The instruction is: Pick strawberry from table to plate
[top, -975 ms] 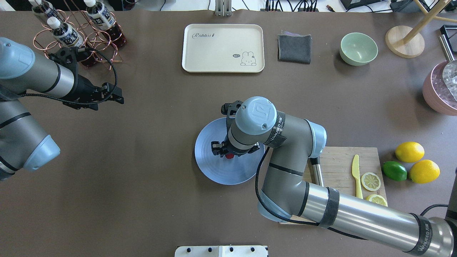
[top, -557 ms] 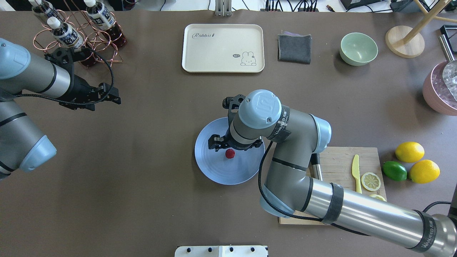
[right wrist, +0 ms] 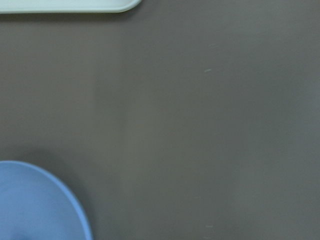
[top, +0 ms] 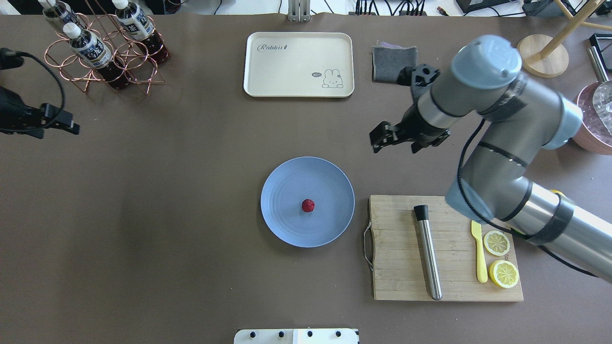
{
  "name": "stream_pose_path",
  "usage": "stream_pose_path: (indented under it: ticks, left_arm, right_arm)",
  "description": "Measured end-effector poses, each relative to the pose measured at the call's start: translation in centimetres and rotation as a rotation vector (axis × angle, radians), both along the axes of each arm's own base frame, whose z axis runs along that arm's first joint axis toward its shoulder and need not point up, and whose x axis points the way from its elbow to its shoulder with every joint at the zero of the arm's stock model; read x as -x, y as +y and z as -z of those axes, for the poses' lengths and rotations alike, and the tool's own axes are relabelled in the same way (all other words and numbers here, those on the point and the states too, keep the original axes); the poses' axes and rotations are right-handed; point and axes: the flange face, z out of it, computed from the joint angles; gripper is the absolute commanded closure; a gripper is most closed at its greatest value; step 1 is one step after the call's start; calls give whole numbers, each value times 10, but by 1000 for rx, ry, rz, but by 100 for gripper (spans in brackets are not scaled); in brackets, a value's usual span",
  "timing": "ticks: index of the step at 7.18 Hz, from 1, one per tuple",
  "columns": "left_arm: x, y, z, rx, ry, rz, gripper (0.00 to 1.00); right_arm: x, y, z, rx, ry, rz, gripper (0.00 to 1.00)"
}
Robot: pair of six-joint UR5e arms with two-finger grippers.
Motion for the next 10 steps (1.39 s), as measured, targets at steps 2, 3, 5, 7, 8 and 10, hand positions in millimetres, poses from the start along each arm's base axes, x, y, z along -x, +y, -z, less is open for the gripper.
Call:
stream_pose_path:
  ticks: [2, 3, 5, 7, 8, 10]
  left_arm:
    - [78, 15, -56, -44, -42, -96, 5]
    - [110, 23, -83, -38, -77, -144, 4]
    - [168, 36, -126, -13, -116, -198, 3]
    - [196, 47, -147, 18, -120, -177, 3]
    - [209, 52, -153, 30, -119, -154, 3]
    - [217, 56, -157, 37, -121, -136, 3]
  right_arm:
    - [-157, -8, -122, -85, 79, 83, 0]
    - [-239, -4, -188, -103, 106, 122, 0]
    - [-364, 5, -275, -99, 182, 191, 0]
    - [-416, 12, -301, -102, 253, 257, 0]
    - [-422, 14, -305, -97, 257, 264, 0]
    - [-424, 15, -307, -95, 257, 264, 0]
